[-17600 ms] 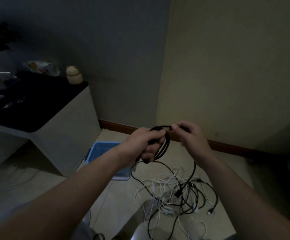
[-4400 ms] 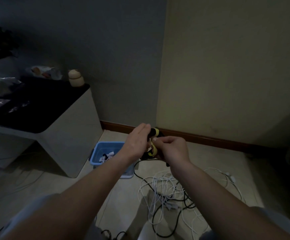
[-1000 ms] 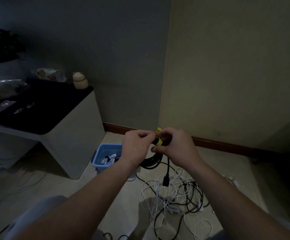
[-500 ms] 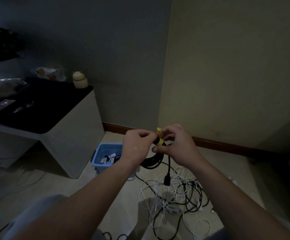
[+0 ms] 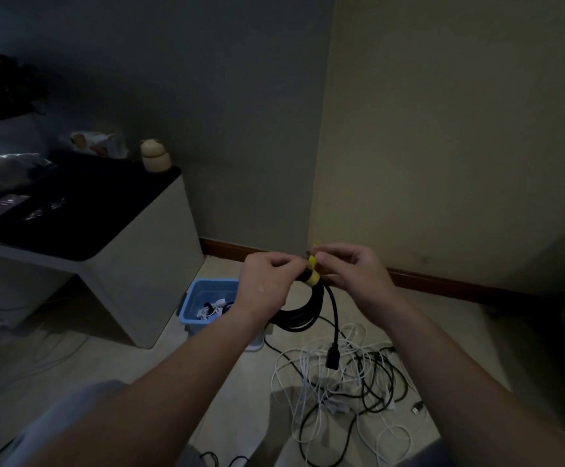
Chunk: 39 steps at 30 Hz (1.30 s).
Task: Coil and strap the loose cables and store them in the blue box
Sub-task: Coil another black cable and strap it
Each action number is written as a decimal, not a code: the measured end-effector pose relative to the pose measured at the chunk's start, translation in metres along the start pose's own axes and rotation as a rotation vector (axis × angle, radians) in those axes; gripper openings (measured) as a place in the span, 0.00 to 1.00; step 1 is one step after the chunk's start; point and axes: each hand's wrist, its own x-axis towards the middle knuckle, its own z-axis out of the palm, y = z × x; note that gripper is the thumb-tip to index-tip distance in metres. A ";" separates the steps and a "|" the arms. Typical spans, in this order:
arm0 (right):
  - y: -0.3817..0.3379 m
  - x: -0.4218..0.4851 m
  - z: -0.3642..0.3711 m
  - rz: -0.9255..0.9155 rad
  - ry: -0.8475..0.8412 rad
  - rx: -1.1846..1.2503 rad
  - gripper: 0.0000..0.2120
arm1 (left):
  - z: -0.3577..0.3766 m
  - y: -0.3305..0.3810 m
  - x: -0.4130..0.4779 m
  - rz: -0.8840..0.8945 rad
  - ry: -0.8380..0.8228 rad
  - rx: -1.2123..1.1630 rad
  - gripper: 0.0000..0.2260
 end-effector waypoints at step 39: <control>0.002 -0.022 0.026 -0.252 0.143 -0.419 0.05 | 0.000 -0.006 0.010 -0.116 0.165 -0.023 0.07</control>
